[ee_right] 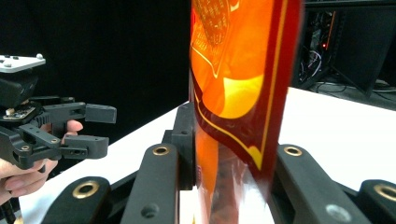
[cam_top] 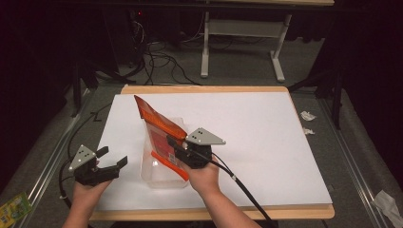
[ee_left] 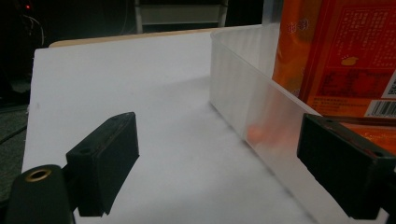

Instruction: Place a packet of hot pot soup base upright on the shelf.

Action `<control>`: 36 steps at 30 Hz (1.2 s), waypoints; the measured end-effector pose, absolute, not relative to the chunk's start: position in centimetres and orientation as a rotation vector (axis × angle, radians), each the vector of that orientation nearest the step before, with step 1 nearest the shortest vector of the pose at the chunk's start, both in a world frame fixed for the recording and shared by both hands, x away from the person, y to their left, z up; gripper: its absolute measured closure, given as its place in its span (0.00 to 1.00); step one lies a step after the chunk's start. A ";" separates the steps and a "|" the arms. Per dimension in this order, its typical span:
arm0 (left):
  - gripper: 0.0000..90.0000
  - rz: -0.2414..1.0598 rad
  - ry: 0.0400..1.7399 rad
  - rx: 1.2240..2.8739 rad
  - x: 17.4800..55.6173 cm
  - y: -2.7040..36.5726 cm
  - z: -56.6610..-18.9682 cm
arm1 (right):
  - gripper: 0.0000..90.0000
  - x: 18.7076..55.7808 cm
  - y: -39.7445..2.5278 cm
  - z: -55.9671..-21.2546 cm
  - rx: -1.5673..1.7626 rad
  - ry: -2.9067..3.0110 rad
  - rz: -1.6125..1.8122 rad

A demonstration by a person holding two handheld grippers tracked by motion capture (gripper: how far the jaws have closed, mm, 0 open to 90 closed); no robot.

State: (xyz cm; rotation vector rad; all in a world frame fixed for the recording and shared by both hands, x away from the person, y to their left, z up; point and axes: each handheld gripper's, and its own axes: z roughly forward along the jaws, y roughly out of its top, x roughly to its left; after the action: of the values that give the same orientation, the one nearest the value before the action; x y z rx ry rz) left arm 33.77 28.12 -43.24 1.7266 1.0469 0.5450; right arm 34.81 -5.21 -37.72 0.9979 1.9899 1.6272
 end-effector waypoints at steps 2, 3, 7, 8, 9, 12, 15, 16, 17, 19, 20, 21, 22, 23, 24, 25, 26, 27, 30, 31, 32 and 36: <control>0.15 0.541 1.047 1.727 33.8 28.1 -43.3 | 0.81 34.8 -5.2 -37.8 1.008 1.981 1.637; 0.15 0.542 1.047 1.727 33.8 28.0 -43.3 | 0.81 34.9 -5.3 -37.9 1.006 1.979 1.639; 0.15 0.540 1.045 1.724 33.8 28.0 -43.2 | 0.81 34.9 -5.4 -37.9 1.014 1.976 1.643; 0.15 0.540 1.045 1.725 33.8 28.0 -43.2 | 0.81 34.9 -5.4 -38.0 1.011 1.976 1.649; 0.15 0.540 1.045 1.726 33.8 28.0 -43.2 | 0.80 34.9 -5.4 -38.0 1.010 1.974 1.648; 0.15 0.539 1.046 1.726 33.9 28.1 -43.2 | 0.80 34.8 -5.5 -38.1 1.001 1.975 1.646; 0.15 0.533 1.045 1.730 33.9 28.1 -43.3 | 0.80 34.7 -5.6 -38.4 0.994 1.970 1.650; 0.15 0.532 1.044 1.735 33.9 28.1 -43.3 | 0.80 34.6 -5.7 -38.5 0.996 1.965 1.652; 0.15 0.531 1.043 1.737 33.9 28.1 -43.3 | 0.80 34.6 -5.8 -38.7 0.995 1.963 1.653; 0.15 0.531 1.040 1.738 33.9 28.0 -43.3 | 0.80 34.5 -5.9 -39.0 0.991 1.957 1.658; 0.15 0.529 1.040 1.740 33.9 28.0 -43.3 | 0.80 34.4 -6.0 -39.1 0.987 1.958 1.660; 0.15 0.528 1.040 1.741 33.9 28.0 -43.4 | 0.80 34.3 -6.1 -39.2 0.986 1.962 1.651; 0.15 0.527 1.040 1.742 33.9 28.0 -43.4 | 0.80 34.2 -6.2 -39.5 0.990 1.965 1.649; 0.15 0.525 1.040 1.746 33.9 28.0 -43.4 | 0.80 34.1 -6.3 -39.7 0.995 1.969 1.646; 0.16 0.526 1.040 1.747 34.0 27.9 -43.5 | 0.80 33.9 -6.4 -40.0 1.004 1.976 1.637; 0.16 0.525 1.040 1.749 34.0 27.9 -43.5 | 0.80 33.8 -6.6 -40.5 1.010 1.987 1.629; 0.16 0.523 1.040 1.751 34.0 27.9 -43.5 | 0.80 33.6 -6.8 -41.2 1.016 1.986 1.630; 0.16 0.522 1.040 1.755 34.0 27.9 -43.5 | 0.80 33.4 -7.0 -41.4 1.023 1.978 1.631; 0.16 0.519 1.041 1.765 34.0 27.8 -43.6 | 0.79 33.2 -7.6 -41.9 1.043 1.966 1.636; 0.16 0.520 1.040 1.765 34.0 27.8 -43.7 | 0.78 33.2 -7.8 -41.9 1.051 1.970 1.634; 0.16 0.520 1.039 1.766 34.0 27.7 -43.7 | 0.78 33.3 -7.9 -41.8 1.060 1.971 1.623; 0.16 0.509 1.038 1.766 34.0 27.6 -43.8 | 0.75 33.6 -7.9 -41.6 1.055 2.004 1.615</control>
State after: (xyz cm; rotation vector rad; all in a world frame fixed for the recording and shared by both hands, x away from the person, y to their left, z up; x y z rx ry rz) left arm 34.04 27.59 -43.80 1.7656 1.0379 0.5092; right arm 33.57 -7.90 -41.59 1.0549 2.0036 1.6147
